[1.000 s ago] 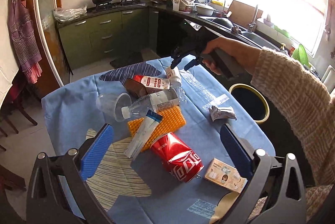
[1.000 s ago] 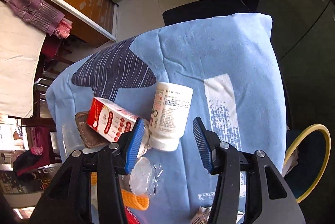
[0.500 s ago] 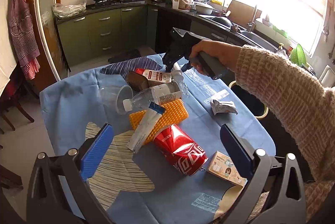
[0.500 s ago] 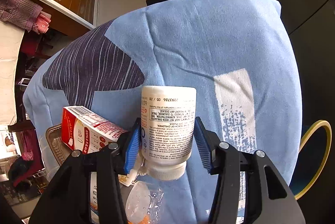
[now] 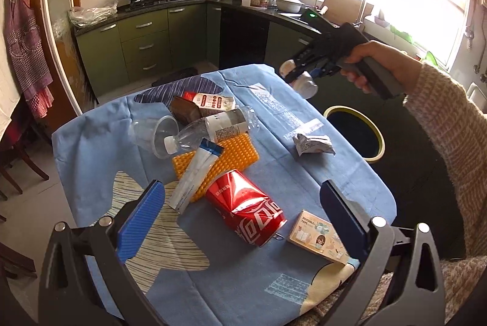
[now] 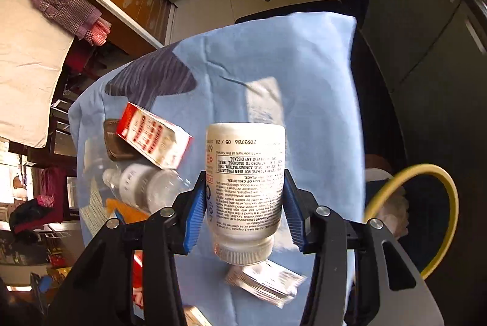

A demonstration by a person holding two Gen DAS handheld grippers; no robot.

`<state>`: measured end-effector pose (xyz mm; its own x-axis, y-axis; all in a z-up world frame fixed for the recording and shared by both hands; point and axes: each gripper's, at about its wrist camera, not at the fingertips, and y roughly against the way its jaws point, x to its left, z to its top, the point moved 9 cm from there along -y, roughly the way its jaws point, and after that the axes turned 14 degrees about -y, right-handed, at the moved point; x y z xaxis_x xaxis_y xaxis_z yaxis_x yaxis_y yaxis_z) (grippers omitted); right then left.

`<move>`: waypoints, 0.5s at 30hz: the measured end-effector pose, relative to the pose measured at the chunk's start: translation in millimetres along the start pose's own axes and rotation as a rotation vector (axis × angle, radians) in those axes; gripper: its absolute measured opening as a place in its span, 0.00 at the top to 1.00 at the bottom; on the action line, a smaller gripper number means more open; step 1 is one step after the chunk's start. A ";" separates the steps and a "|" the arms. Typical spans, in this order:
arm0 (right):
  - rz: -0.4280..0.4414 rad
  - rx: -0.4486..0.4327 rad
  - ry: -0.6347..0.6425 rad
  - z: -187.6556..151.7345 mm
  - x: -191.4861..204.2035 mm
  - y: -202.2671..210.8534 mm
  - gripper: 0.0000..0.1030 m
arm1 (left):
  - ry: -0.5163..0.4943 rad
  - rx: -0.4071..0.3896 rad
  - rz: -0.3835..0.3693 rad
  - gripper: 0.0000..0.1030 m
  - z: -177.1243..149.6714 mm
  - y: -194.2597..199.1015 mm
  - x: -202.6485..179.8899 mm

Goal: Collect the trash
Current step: 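Carry the pill bottle over the bin and release it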

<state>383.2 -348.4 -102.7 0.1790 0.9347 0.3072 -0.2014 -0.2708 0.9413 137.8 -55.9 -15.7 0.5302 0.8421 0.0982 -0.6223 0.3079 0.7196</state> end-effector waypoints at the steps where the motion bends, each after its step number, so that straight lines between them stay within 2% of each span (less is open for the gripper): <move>1: -0.016 -0.005 -0.024 -5.2 -27.8 6.0 0.54 | -0.007 0.001 -0.005 0.06 0.2 -1.0 -4.8; 5: -0.138 -0.040 -0.130 -22.4 -145.2 14.0 0.54 | -0.025 0.009 -0.026 0.06 3.1 -5.9 -21.5; 9: -0.191 -0.021 -0.225 -35.5 -232.1 -7.2 0.54 | -0.045 0.021 -0.032 0.06 10.8 -12.5 -35.3; 12: -0.181 0.019 -0.262 -41.8 -258.1 -31.5 0.54 | -0.065 0.032 -0.036 0.06 17.1 -17.1 -46.9; 15: -0.186 0.029 -0.271 -41.7 -266.6 -47.9 0.54 | -0.087 0.045 -0.053 0.06 22.1 -21.7 -60.5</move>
<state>305.0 -574.9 -235.5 0.4608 0.8744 0.1523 -0.1146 -0.1115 0.9871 132.0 -123.3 -22.2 0.6110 0.7829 0.1173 -0.5667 0.3290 0.7554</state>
